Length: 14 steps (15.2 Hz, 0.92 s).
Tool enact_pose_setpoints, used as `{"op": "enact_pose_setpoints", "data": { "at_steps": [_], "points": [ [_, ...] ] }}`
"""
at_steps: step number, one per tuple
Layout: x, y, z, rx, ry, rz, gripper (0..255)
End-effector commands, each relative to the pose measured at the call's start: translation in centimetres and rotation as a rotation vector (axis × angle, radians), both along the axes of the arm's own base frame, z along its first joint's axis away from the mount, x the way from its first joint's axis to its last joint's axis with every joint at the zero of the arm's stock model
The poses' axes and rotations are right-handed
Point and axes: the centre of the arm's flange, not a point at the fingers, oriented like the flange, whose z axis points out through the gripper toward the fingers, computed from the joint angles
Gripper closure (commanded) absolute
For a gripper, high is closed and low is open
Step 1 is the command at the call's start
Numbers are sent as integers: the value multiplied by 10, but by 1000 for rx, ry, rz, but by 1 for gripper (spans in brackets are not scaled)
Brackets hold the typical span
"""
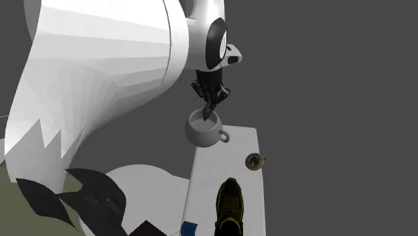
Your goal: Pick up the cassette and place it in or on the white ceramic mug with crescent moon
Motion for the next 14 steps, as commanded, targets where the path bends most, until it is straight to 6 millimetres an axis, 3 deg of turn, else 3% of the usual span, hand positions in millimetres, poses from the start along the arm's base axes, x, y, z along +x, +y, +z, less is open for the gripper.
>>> {"op": "enact_pose_setpoints", "data": {
  "at_steps": [1,14],
  "points": [
    [-2,13,-4,0,0,-1,255],
    [-2,13,-70,0,0,-1,255]
  ]
}}
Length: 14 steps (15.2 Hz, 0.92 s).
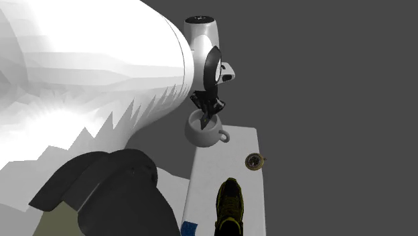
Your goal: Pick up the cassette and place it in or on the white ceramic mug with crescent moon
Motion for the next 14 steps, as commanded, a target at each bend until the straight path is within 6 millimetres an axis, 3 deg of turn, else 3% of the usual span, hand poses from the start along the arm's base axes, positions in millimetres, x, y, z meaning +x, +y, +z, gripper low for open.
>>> {"op": "enact_pose_setpoints", "data": {
  "at_steps": [1,7,8,13,14],
  "points": [
    [0,0,-6,-2,4,0,255],
    [0,0,-6,-2,4,0,255],
    [-2,0,-7,-2,4,0,0],
    [0,0,-6,-2,4,0,0],
    [-1,0,7,-2,4,0,0]
  ]
}}
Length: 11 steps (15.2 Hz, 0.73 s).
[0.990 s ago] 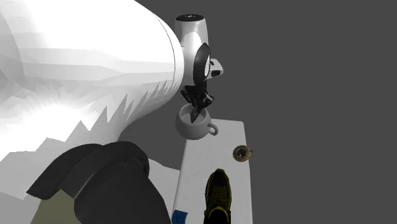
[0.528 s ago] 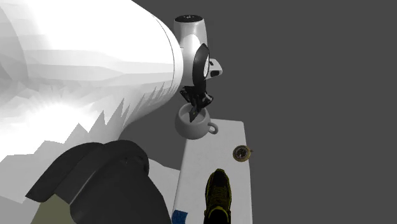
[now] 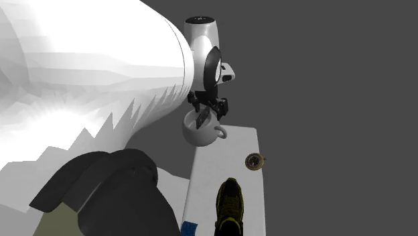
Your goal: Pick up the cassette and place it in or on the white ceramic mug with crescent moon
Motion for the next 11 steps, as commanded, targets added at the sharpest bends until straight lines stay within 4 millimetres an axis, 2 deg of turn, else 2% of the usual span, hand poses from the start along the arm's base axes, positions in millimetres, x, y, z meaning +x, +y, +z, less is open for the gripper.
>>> {"op": "enact_pose_setpoints", "data": {
  "at_steps": [1,3,11],
  "points": [
    [-1,1,21,0,0,0,0],
    [-3,1,44,0,0,0,0],
    [-3,1,44,0,0,0,0]
  ]
}}
